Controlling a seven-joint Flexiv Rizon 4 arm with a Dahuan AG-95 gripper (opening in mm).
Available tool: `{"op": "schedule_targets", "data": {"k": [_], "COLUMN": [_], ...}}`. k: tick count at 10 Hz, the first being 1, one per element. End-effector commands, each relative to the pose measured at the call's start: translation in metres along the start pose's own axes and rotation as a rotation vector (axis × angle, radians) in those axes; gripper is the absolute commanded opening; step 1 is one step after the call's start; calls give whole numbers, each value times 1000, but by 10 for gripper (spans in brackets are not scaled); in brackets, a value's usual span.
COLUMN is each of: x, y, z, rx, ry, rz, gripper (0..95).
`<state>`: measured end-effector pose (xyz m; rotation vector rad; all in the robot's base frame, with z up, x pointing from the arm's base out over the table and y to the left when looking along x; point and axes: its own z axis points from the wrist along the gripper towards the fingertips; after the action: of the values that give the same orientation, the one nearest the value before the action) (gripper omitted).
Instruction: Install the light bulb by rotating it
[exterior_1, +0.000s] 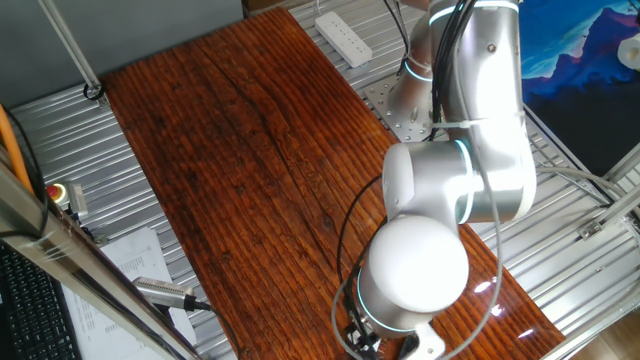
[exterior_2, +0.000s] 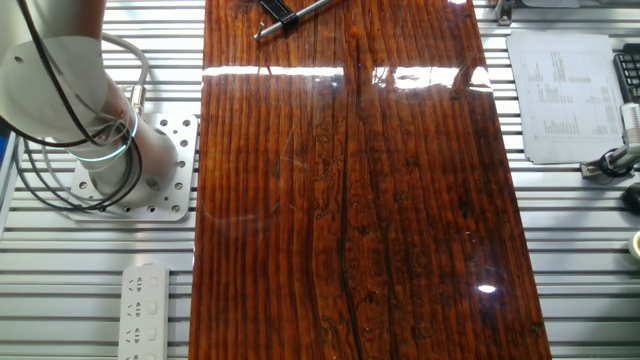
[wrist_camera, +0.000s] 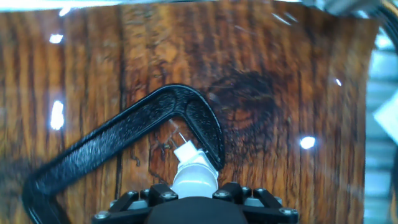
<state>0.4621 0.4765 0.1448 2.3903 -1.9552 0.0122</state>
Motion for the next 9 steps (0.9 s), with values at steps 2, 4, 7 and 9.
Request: {"op": "schedule_targets", "data": {"k": [2, 4, 7, 9], "x": [0, 0, 0, 2], "y": [3, 3, 3, 3], "z": [3, 8, 10, 12], "rx": [2, 5, 6, 7], "ry": [-4, -8, -7, -7], "rz": [-122, -143, -143, -154], "gripper": [570, 570, 570, 570]}}
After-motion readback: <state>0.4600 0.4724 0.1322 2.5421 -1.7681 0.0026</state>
